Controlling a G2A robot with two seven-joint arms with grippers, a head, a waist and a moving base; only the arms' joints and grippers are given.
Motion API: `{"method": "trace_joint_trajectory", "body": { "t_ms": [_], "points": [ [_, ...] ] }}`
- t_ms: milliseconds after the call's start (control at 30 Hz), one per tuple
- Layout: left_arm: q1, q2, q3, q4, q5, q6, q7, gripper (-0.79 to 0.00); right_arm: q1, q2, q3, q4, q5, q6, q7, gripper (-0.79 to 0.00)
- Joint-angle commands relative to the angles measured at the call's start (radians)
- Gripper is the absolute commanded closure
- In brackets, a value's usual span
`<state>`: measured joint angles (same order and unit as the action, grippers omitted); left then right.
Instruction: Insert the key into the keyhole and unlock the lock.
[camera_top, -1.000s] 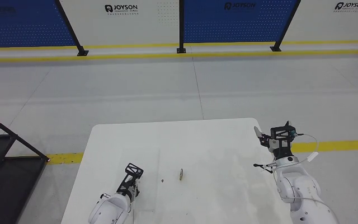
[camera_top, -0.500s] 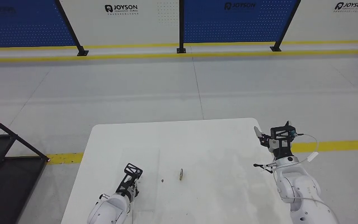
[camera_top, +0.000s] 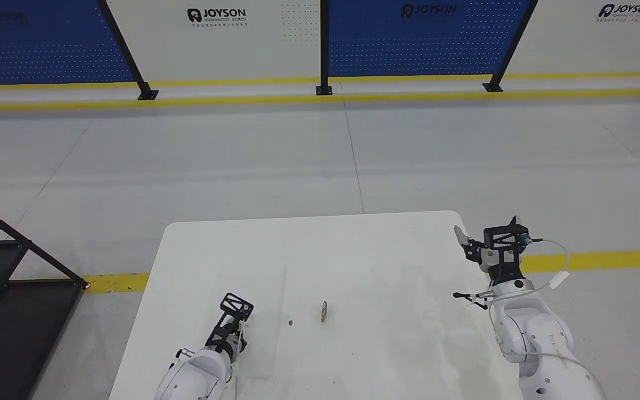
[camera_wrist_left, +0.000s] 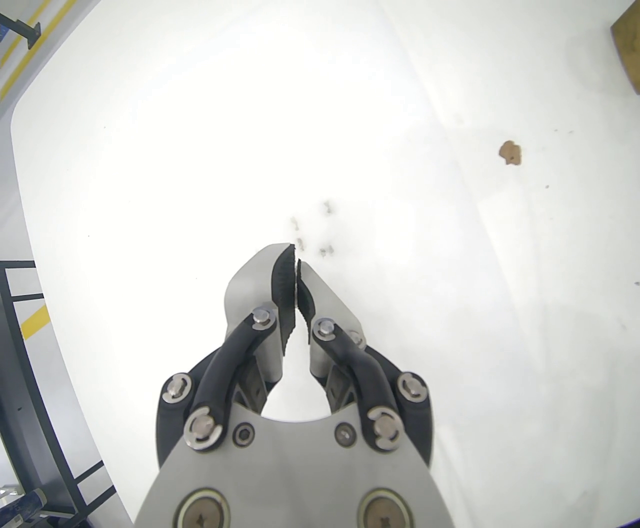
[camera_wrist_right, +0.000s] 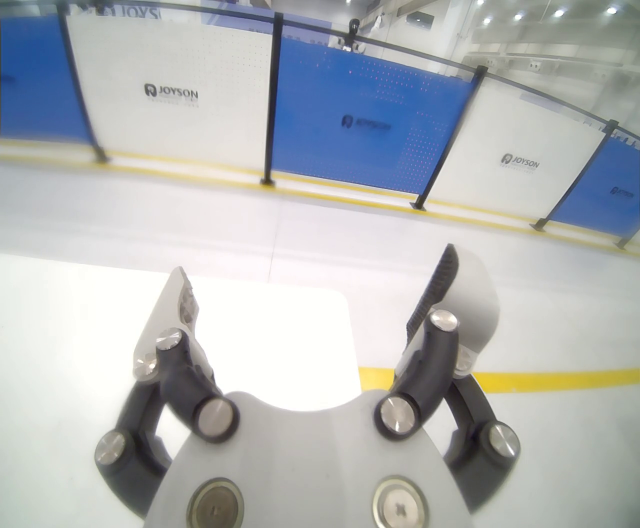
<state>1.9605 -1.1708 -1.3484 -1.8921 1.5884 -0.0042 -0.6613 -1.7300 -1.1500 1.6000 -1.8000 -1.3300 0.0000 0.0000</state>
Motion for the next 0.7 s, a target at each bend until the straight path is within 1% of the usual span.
{"method": "trace_joint_trajectory", "body": {
  "t_ms": [0, 267, 400, 533, 667],
  "points": [
    [0.007, 0.0, -0.004, -0.007, 0.001, 0.001, 0.006, 0.0, 0.0, 0.0, 0.0, 0.0, 0.0, 0.0, 0.0, -0.785],
    [0.049, 0.004, -0.024, -0.058, 0.013, -0.006, 0.027, 0.0, 0.0, 0.0, 0.0, 0.0, 0.0, 0.0, 0.0, -0.785],
    [0.081, 0.007, -0.046, -0.09, -0.001, -0.029, 0.068, 0.0, 0.0, 0.0, 0.0, 0.0, 0.0, 0.0, 0.0, -0.785],
    [0.139, 0.013, -0.089, -0.142, -0.02, -0.061, 0.172, 0.0, 0.0, 0.0, 0.0, 0.0, 0.0, 0.0, 0.0, -0.785],
    [0.221, 0.022, -0.149, -0.191, -0.035, -0.121, 0.347, 0.0, 0.0, 0.0, 0.0, 0.0, 0.0, 0.0, 0.0, -0.785]
  ]
}}
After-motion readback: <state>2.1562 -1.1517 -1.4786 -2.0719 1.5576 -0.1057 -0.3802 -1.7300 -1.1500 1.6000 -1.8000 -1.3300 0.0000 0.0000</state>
